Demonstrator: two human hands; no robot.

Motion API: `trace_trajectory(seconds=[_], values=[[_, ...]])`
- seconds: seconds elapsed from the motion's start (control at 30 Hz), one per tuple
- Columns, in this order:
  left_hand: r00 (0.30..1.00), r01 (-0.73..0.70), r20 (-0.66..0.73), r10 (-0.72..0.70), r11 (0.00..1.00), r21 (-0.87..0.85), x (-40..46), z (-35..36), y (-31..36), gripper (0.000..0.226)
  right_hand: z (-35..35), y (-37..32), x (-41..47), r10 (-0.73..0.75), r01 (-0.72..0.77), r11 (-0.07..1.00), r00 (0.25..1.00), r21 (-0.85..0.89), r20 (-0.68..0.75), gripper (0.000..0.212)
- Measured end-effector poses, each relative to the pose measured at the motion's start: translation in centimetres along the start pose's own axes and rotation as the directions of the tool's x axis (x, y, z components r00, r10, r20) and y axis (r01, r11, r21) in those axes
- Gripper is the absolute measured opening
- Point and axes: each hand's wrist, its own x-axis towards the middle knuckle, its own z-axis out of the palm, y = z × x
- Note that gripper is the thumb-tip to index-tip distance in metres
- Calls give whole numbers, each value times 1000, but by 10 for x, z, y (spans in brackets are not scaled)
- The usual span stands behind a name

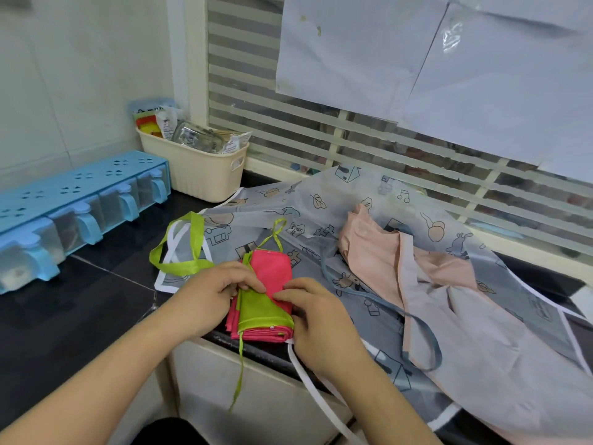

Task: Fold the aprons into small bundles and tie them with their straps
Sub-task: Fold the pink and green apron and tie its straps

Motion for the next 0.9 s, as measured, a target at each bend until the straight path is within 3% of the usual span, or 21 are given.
trace_trajectory(seconds=[0.2,0.3,0.43,0.57,0.73,0.9], values=[[986,-28,169,15,997,76,-13,-16,3,80,0,5,11,-64,65,998,996,-7,55,50],[985,-23,174,6,995,95,-15,-18,7,77,5,5,18,-142,146,986,988,-78,62,41],[990,5,142,-18,996,88,-18,-19,15,76,4,7,22,-87,92,994,993,61,-78,40],[991,-24,136,17,998,50,-25,-19,23,78,-8,-3,22,36,13,949,988,316,-148,45],[999,-18,-36,20,999,45,-26,-7,22,70,-14,-9,17,174,-96,809,981,580,-81,53],[985,-6,-174,-3,999,-51,-23,5,35,59,-13,-5,11,114,-54,873,989,484,-95,48]])
